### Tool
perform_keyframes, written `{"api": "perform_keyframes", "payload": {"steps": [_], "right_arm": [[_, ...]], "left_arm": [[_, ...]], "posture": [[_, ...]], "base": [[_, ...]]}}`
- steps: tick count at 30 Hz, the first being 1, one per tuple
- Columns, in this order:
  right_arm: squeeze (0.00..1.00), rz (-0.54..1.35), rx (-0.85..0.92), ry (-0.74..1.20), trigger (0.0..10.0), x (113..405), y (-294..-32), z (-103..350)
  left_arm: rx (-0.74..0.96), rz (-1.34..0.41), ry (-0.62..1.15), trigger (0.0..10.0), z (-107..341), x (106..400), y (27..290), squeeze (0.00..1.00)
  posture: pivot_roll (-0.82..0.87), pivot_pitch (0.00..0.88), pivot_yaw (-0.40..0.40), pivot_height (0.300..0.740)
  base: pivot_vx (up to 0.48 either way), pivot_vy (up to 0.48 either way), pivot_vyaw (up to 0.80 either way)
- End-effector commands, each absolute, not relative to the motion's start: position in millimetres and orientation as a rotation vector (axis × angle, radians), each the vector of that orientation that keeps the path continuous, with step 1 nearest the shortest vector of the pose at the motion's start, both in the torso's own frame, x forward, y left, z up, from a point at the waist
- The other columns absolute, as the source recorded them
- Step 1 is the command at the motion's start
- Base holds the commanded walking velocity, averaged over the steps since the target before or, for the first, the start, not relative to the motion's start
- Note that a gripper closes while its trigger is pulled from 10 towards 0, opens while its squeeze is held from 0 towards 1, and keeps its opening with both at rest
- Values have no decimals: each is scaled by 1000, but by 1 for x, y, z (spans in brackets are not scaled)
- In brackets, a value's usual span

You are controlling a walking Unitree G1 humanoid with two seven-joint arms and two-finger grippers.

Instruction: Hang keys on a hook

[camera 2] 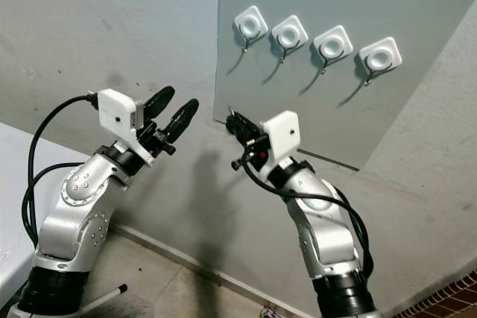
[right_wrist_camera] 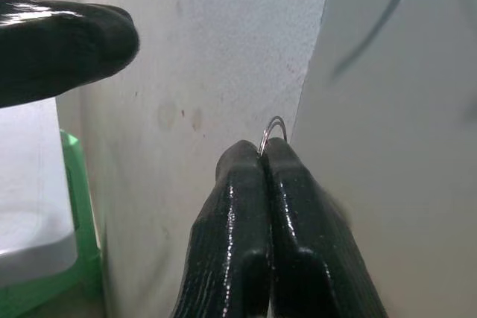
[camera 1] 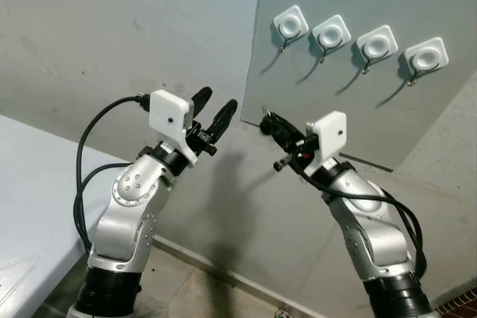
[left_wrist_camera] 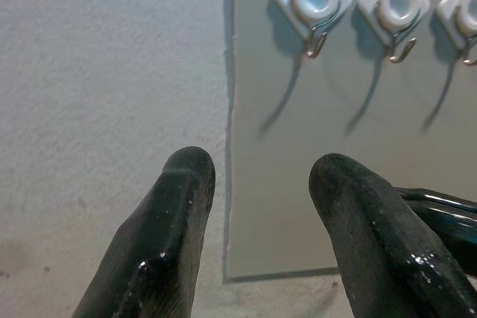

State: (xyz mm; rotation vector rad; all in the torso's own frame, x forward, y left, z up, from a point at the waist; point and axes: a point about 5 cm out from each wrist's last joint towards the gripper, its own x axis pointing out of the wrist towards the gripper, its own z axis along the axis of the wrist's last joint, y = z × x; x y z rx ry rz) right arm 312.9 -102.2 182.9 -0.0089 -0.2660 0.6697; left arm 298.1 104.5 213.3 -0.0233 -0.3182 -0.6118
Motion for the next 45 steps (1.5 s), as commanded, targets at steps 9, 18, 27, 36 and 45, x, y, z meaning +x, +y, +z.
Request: {"api": "perform_keyframes", "payload": {"steps": [9,18,27,36,45], "right_arm": [[0,631,31,-351,10000,333,-101,208],[0,615,62,-446,10000,344,-103,235],[0,615,65,-509,10000,348,-105,252],[0,627,139,-514,10000,344,-105,252],[0,704,82,-432,10000,333,-103,230]], "left_arm": [[-17,-688,-362,10000,233,294,94,0],[-20,-696,-372,10000,239,292,94,0],[-25,-698,-371,10000,240,290,93,0],[-31,-696,-372,10000,240,289,92,0],[-39,-693,-374,10000,240,289,91,0]], "posture": [[-66,0,-43,740],[-62,0,-48,740],[-61,0,-54,740],[-61,0,-59,740],[-64,0,-62,740]], "base": [[0,0,0],[0,0,0],[0,0,0],[0,0,0],[0,0,0]]}}
